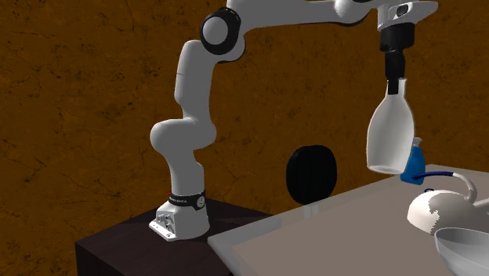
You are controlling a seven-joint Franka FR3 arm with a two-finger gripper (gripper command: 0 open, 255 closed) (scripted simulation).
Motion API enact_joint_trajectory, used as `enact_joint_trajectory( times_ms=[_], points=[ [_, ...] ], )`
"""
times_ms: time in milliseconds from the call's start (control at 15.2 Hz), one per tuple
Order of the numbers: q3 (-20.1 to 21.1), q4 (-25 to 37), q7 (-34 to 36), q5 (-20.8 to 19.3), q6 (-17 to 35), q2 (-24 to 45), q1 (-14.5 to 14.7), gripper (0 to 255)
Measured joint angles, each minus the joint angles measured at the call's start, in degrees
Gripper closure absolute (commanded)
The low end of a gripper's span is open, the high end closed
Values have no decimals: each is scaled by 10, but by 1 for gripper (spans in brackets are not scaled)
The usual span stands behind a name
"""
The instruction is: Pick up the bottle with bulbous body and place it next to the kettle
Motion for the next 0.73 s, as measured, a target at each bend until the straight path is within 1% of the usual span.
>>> enact_joint_trajectory(
  times_ms=[726],
  points=[
    [-2,-115,-2,7,95,-21,-8,255]
  ],
)
